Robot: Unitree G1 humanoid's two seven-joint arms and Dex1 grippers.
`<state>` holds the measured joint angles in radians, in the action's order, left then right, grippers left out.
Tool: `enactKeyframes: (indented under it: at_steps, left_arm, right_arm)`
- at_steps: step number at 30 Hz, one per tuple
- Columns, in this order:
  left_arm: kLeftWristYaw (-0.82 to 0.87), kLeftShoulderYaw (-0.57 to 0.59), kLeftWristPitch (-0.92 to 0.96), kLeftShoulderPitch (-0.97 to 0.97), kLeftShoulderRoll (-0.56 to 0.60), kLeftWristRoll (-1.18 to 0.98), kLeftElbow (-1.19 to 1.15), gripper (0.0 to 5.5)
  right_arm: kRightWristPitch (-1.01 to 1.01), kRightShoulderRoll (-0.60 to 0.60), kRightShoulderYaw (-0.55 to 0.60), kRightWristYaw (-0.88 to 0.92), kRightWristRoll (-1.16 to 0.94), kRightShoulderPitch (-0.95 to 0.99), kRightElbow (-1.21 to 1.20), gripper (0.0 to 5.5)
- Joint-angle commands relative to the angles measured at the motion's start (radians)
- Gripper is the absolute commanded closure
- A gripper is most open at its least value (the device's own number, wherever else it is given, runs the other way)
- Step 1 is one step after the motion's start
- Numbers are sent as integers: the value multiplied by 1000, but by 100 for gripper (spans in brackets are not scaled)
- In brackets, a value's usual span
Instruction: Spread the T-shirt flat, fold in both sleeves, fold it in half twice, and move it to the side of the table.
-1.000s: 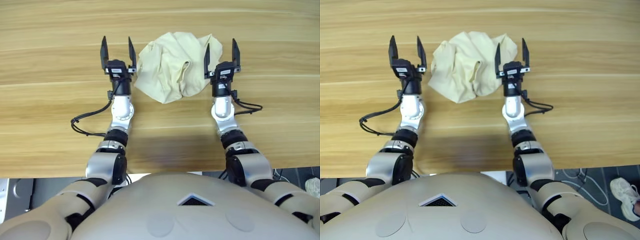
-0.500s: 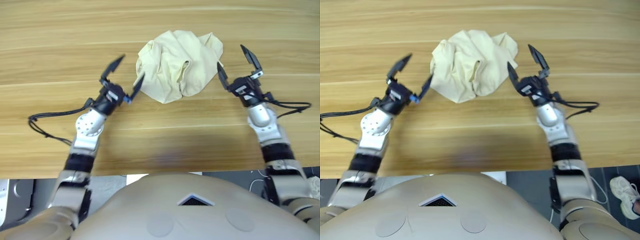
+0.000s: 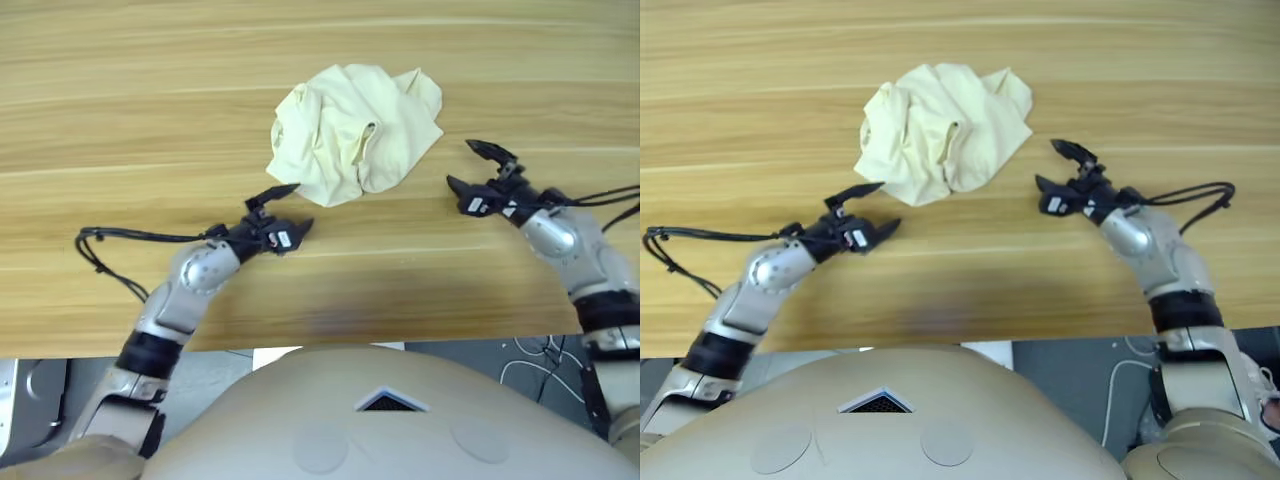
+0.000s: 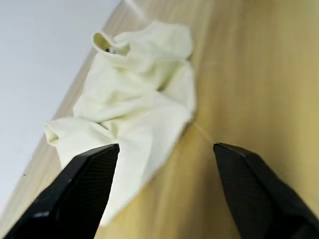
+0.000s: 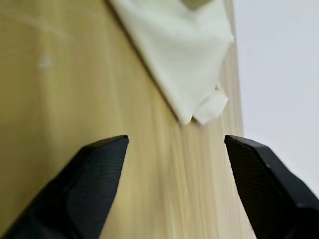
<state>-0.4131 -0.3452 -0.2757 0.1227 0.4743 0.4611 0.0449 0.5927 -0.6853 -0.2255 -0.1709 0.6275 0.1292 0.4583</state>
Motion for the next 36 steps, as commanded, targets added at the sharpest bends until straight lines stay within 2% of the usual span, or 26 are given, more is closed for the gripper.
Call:
enactKeyframes:
  at_steps: [1,15,22,28,36]
  left_arm:
    - [47,-45,26,-44,-46,61,-101,196]
    - [146,-2,38,-30,-30,51,-141,196]
    - [159,-1,22,-33,-41,33,-154,196]
    - [168,-7,13,-31,-49,29,-165,196]
    - [177,-6,8,-19,-47,18,-156,196]
  right_arm:
    - [-6,59,-96,28,68,39,131,191]
    - [34,54,-167,-19,-12,-62,-55,191]
    - [6,115,-191,60,12,70,129,191]
    - [-14,115,-212,133,45,156,273,191]
    - [39,41,-237,125,41,109,225,191]
